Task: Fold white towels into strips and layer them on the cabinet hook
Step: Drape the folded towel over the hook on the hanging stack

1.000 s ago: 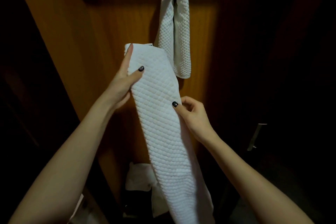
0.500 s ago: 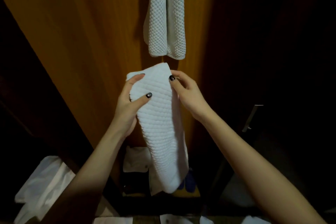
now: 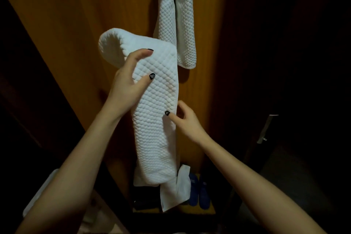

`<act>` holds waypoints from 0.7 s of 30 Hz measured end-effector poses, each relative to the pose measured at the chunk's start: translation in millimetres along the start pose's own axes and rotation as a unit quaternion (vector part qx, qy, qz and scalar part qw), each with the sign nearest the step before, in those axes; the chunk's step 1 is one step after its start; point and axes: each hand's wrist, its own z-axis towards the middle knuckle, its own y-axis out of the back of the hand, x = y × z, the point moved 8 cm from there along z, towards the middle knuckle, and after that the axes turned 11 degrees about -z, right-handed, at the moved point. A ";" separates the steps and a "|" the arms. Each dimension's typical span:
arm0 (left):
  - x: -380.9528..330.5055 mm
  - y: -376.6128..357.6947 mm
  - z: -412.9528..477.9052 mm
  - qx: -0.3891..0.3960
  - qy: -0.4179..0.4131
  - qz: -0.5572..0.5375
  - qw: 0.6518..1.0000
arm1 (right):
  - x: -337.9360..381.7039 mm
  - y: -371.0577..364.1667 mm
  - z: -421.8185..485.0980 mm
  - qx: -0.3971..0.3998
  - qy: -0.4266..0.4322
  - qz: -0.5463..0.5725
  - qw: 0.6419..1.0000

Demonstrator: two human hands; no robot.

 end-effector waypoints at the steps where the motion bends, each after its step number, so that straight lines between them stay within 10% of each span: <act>1: -2.4 1.3 1.8 -0.003 -0.011 0.018 1.000 | 1.7 -1.3 1.5 -0.016 -0.002 -0.006 1.000; 8: 15.7 26.5 7.3 -0.094 0.033 0.067 0.993 | 10.6 5.9 -14.0 -0.153 0.057 -0.002 0.987; 17: 61.5 21.5 -3.8 -0.152 0.170 -0.156 0.961 | 8.9 12.5 -9.8 -0.061 0.044 -0.058 0.995; 21: 59.3 15.8 -2.5 -0.128 0.150 -0.084 0.977 | 1.1 22.6 -9.8 -0.042 0.016 -0.111 0.993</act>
